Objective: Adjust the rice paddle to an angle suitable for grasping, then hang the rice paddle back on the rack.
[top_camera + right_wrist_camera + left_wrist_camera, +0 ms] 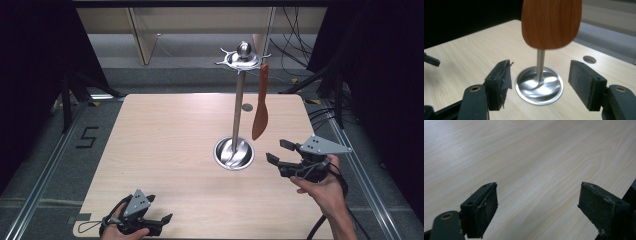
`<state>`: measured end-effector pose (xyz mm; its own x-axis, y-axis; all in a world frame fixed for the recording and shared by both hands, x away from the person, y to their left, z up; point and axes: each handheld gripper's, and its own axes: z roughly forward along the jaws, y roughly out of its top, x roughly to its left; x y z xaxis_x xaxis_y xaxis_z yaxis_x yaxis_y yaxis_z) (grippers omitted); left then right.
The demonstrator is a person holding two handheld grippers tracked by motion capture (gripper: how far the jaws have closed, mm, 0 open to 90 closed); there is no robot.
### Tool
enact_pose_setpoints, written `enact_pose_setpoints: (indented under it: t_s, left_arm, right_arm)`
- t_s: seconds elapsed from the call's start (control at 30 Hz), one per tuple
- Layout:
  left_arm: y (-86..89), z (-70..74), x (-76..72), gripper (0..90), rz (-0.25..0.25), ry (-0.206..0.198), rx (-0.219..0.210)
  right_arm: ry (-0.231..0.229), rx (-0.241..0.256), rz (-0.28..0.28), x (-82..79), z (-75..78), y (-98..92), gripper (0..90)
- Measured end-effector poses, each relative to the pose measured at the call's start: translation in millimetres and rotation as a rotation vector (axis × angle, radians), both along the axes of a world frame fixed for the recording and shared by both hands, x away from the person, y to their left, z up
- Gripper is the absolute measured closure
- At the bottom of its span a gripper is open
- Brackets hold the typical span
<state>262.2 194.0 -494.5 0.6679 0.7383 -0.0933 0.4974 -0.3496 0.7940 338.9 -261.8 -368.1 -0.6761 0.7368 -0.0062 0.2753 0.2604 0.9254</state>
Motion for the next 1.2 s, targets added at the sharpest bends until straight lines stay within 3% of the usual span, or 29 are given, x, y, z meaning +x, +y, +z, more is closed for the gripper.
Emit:
enact_pose_setpoints:
  t_s: [0.13, 0.2, 0.23, 0.37, 0.4, 0.47, 0.53, 0.57, 0.73, 0.8, 0.9, 0.93, 1.0, 1.07, 1.13, 1.2]
  left_arm:
    - [1.1, 1.3, 0.5, 15.1, -0.011, -0.001, 0.019]
    - [0.0, 1.8, 0.9, 15.1, -0.009, -0.006, 0.020]
    - [1.1, 2.3, 1.3, 15.1, -0.017, -0.006, 0.040]
    - [1.4, 1.4, 0.7, 15.1, -0.019, -0.011, 0.041]
    - [0.5, 1.3, -0.3, 15.1, -0.013, -0.009, 0.020]
    - [1.0, 2.7, -1.1, 15.1, -0.009, -0.004, 0.035]
    - [-0.1, 2.0, -1.3, 15.1, -0.011, -0.014, 0.023]
    - [2.0, 3.0, -0.3, 15.1, -0.031, -0.019, 0.055]
    - [0.7, 2.7, -2.4, 15.1, -0.022, -0.003, 0.026]
    - [1.4, 2.0, -1.7, 15.1, -0.032, -0.024, 0.027]
    - [-0.3, 1.7, -2.8, 15.1, -0.020, -0.023, 0.017]
    - [-1.3, 1.3, -3.6, 15.1, -0.011, -0.015, 0.007]
    - [0.1, 1.8, -2.6, 15.1, -0.033, -0.023, 0.029]
    - [-0.3, 1.2, -3.2, 15.1, -0.022, -0.017, 0.021]
    - [1.3, 2.2, -2.8, 15.1, -0.029, -0.024, 0.044]
    - [0.1, 1.7, -3.9, 15.1, -0.018, -0.015, 0.018]
  right_arm:
    - [0.061, -0.005, -0.009, -3.6, -7.5, -3.7, 34.2]
    - [0.036, -0.014, -0.008, -1.5, -12.9, -5.5, 34.2]
    - [0.071, -0.020, 0.002, -3.2, -15.2, -6.5, 34.3]
    - [0.083, -0.026, -0.010, -4.2, -22.2, -7.2, 34.3]
    - [0.073, -0.034, -0.007, -3.2, -23.4, -7.8, 34.3]
    - [0.104, -0.028, -0.018, -4.5, -25.8, -5.9, 34.3]
    - [0.094, -0.041, -0.015, -2.9, -28.1, -5.7, 34.5]
    - [0.099, -0.047, -0.004, -2.7, -29.6, -5.3, 34.5]
    - [0.113, -0.047, -0.012, -3.7, -32.2, -4.8, 34.5]
    - [0.114, -0.035, -0.014, -4.2, -34.9, -3.1, 34.5]
    - [0.115, -0.058, -0.005, -4.5, -37.1, -4.0, 34.4]
    - [0.128, -0.045, -0.016, -5.9, -38.0, -2.6, 34.4]
    - [0.126, -0.048, -0.013, -5.6, -40.0, -3.0, 34.3]
    - [0.148, -0.044, -0.010, -6.4, -41.7, -3.0, 34.0]
    - [0.126, -0.055, 0.003, -4.4, -44.5, -3.5, 33.9]
    - [0.141, -0.041, -0.013, -6.1, -47.5, -1.6, 33.6]
